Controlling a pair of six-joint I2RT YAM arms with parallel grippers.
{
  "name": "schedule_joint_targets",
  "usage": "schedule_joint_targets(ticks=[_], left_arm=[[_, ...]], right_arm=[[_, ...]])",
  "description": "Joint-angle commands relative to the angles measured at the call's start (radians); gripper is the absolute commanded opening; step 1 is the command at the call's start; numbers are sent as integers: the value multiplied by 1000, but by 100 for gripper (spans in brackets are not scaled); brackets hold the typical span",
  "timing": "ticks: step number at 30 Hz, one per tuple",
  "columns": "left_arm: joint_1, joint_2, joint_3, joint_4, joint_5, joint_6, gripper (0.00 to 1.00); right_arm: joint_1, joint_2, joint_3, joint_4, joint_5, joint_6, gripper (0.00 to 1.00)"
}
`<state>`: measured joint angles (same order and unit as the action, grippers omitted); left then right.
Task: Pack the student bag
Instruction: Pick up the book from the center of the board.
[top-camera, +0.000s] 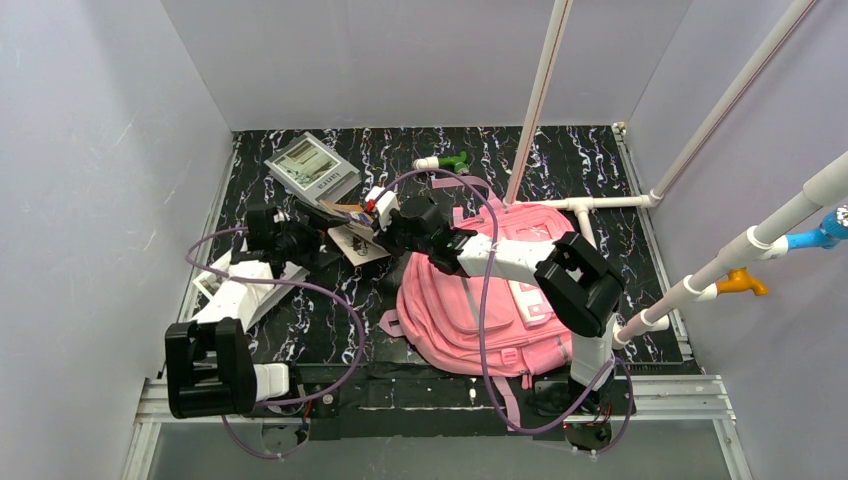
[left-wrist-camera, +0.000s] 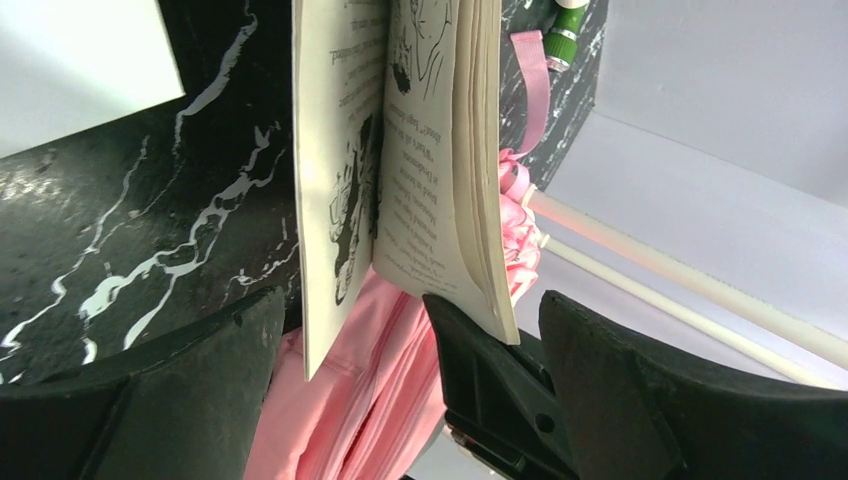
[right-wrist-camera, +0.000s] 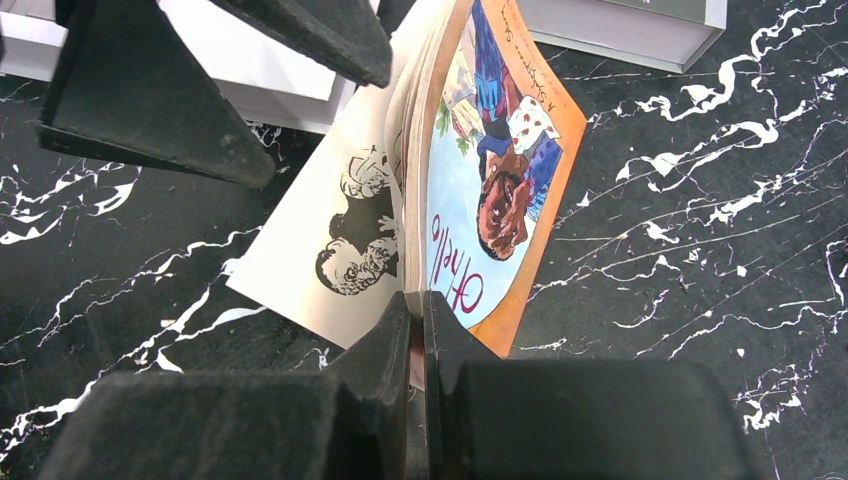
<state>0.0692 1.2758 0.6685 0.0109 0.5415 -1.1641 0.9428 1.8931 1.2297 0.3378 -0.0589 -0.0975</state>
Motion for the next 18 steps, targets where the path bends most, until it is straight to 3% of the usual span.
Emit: schedule_joint_targets(ticks=[1, 7, 18], left_arm=[[1, -85, 34, -114, -75, 70, 98], [-3, 28, 54, -39, 8, 32, 98], [-54, 130, 90, 42, -9, 25, 97]], right_arm=[[-4, -55, 42, 19, -8, 10, 1], [-4, -55, 51, 24, -21, 16, 1], [-4, -58, 55, 19, -34, 25, 1]])
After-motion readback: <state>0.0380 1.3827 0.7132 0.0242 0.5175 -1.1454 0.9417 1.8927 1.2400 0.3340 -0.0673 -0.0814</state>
